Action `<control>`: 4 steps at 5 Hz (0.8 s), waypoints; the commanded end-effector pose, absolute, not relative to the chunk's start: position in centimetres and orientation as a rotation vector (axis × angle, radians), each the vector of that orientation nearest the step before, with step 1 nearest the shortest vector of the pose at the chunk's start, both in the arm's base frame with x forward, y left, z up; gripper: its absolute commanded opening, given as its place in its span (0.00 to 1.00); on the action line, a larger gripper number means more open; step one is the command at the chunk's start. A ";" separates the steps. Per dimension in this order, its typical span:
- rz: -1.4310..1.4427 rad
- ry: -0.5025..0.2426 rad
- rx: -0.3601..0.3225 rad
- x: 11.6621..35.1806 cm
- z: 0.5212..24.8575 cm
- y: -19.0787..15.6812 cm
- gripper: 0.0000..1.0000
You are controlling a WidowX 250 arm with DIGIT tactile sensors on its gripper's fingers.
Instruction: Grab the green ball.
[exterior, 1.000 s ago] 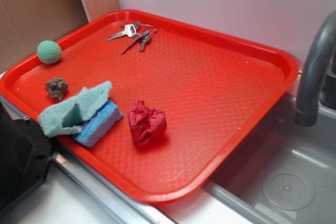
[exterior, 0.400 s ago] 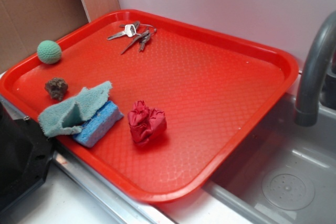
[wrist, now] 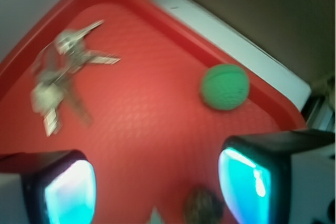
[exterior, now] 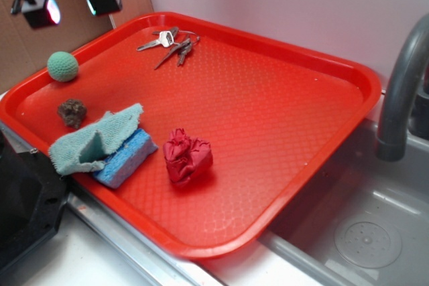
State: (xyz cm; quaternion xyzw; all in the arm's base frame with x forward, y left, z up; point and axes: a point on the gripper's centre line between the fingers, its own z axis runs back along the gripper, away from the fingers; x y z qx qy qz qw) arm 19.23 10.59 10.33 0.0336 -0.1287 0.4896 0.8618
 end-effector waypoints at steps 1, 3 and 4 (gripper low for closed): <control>1.189 -0.234 0.020 17.3 7.3 17.2 1.00; 1.195 -0.145 0.070 18.3 4.2 19.0 1.00; 1.213 -0.133 0.132 18.1 3.9 17.7 0.00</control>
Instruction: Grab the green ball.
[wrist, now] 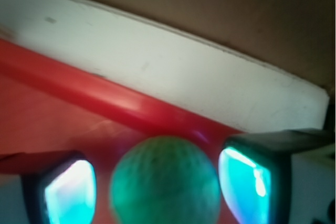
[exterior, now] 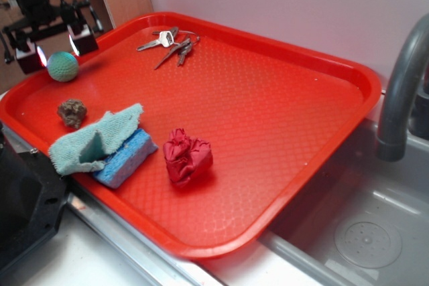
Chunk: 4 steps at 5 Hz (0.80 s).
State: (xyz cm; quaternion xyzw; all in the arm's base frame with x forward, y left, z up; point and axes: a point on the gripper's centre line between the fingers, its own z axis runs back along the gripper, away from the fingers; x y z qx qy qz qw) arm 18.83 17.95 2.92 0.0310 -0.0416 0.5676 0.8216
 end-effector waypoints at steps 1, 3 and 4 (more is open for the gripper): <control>1.219 -0.124 0.179 18.2 4.0 16.7 0.00; 0.914 -0.210 0.066 18.5 12.7 11.6 0.00; 0.676 -0.180 0.042 18.3 17.8 7.7 0.00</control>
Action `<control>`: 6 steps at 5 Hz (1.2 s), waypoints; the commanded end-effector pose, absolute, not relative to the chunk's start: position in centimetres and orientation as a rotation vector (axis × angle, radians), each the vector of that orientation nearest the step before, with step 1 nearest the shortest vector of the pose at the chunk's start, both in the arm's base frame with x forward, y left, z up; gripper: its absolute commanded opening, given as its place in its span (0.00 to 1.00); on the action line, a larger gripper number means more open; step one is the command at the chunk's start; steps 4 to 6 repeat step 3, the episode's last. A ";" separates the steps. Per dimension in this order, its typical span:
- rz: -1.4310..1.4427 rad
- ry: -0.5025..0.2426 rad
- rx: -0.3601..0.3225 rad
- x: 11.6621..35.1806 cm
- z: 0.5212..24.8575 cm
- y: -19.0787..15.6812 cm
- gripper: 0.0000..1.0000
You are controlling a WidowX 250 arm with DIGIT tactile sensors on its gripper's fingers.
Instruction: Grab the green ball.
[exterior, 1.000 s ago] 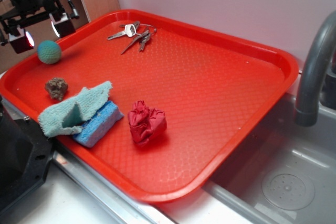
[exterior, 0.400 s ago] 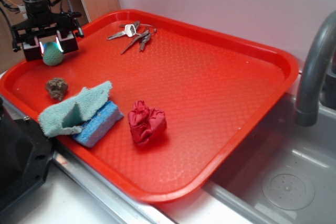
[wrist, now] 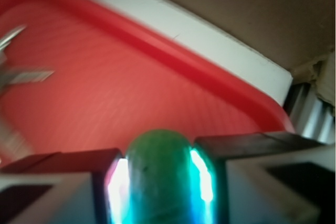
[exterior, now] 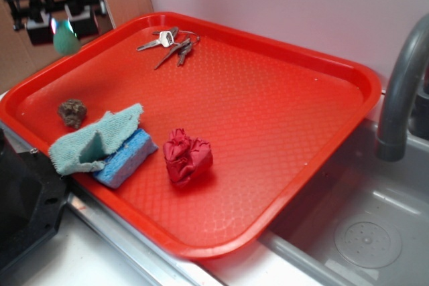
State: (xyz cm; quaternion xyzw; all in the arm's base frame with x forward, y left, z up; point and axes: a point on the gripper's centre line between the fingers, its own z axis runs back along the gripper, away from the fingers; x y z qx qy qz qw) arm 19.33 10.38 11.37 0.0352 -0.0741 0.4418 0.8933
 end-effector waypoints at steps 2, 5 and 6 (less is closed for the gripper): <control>0.182 -0.079 -0.007 18.4 19.8 2.5 0.00; 0.075 -0.067 -0.048 18.0 20.0 2.5 0.00; 0.075 -0.067 -0.048 18.0 20.0 2.5 0.00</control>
